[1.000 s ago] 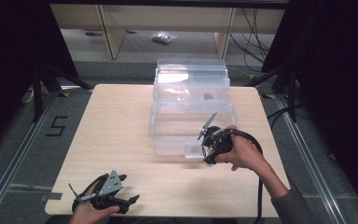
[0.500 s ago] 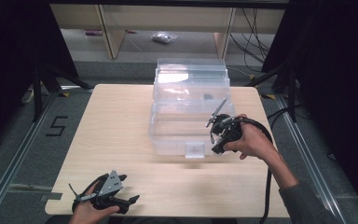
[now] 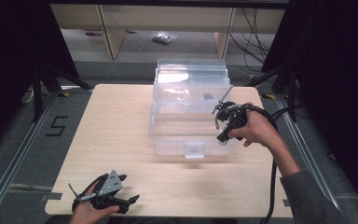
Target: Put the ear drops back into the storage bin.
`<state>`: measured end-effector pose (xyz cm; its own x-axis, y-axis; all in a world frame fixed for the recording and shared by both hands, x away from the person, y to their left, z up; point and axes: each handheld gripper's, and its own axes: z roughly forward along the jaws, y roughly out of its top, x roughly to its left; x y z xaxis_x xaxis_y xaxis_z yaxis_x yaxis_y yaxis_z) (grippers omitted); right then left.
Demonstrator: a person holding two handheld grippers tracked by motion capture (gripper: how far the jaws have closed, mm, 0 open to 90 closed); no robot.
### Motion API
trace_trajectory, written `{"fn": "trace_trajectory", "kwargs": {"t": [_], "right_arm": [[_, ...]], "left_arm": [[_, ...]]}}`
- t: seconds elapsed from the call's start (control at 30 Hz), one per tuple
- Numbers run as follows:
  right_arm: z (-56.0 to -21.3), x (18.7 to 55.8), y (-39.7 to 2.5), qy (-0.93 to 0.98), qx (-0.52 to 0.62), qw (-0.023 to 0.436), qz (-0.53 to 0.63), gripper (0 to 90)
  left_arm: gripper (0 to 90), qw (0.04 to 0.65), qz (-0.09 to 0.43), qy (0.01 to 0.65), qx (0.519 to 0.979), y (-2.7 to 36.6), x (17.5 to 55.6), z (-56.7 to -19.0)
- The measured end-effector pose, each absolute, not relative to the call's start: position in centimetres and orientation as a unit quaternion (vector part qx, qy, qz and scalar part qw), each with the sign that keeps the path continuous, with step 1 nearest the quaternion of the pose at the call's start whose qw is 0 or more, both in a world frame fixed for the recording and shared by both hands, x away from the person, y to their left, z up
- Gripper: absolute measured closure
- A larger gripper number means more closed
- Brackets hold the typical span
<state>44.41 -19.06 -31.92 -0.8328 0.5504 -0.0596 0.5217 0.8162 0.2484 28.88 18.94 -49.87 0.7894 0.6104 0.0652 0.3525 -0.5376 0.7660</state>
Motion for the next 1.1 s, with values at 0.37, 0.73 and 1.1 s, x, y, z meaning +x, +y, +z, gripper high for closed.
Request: {"fn": "trace_trajectory", "kwargs": {"t": [0.37, 0.73, 1.1], "right_arm": [[-33.0, 47.4, -19.6, 0.942, 0.312, 0.061, 0.102, 60.2], [-35.2, 49.9, -20.0, 0.934, 0.342, 0.053, 0.090, 60.1], [-37.2, 51.2, -19.9, 0.929, 0.359, 0.042, 0.077, 60.2]], "left_arm": [[17.2, 0.394, 0.162, 0.281, 0.860, 18.9, 28.9, -49.9], [17.2, 0.393, 0.162, 0.278, 0.861, 19.0, 28.9, -49.9], [17.2, 0.394, 0.159, 0.278, 0.862, 19.0, 28.8, -49.8]]}}
